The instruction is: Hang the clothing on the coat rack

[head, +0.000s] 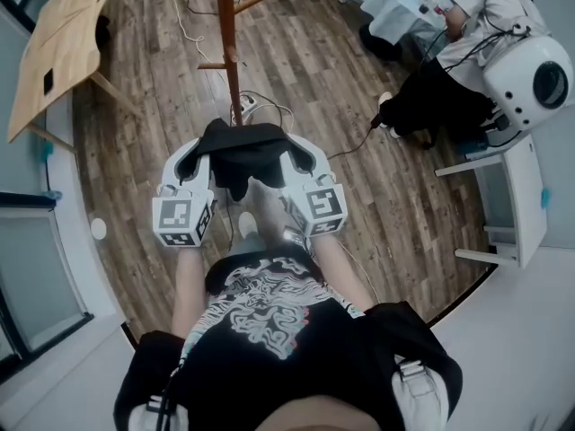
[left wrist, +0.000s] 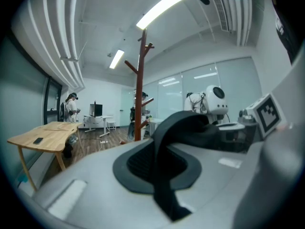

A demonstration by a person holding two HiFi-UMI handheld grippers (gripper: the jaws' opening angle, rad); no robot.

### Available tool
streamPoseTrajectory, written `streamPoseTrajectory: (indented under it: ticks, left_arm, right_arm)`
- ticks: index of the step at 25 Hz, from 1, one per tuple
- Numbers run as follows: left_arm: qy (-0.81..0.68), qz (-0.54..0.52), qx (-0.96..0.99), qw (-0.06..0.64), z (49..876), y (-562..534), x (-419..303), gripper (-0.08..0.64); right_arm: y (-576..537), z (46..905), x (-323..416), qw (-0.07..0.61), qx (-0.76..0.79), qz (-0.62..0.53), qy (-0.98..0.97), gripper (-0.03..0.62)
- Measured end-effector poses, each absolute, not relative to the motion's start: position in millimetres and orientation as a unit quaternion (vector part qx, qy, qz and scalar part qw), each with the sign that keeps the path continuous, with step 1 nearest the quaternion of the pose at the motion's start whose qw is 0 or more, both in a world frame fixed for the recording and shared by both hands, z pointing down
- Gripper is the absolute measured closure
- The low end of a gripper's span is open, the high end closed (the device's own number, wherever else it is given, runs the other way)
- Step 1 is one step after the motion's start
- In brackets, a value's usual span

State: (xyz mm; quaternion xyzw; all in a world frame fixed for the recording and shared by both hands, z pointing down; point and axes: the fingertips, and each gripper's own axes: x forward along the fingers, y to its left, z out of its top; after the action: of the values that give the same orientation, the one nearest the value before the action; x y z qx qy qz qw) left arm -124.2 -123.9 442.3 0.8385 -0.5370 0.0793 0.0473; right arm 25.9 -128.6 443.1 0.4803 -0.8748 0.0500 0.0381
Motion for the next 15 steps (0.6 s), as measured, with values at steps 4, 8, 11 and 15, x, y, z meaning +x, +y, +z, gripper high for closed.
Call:
streamPoseTrajectory:
  ticks: [4, 8, 11, 15]
  left_arm:
    - [-0.529, 0.079, 0.843, 0.050, 444.1, -140.4, -126.7, 0.555]
    - [-0.521, 0.078, 0.848, 0.052, 446.0, -153.3, -127.2, 0.555]
    - [-0.517, 0.076, 0.851, 0.050, 444.7, -161.4, -132.1, 0.555]
    - [-0.513, 0.075, 0.854, 0.045, 441.2, -167.4, -134.0, 0.555]
  right_arm:
    - [-146.5, 447.4, 25.5, 0.041, 0.491, 0.055, -0.869, 0.583]
    - [-161.2, 449.6, 24.8, 0.041, 0.499, 0.058, -0.864, 0.583]
    - [-168.9, 449.2, 19.7, 0.043, 0.503, 0.057, -0.861, 0.583]
    - [-175.1, 446.0, 19.2, 0.040, 0.510, 0.054, -0.858, 0.583]
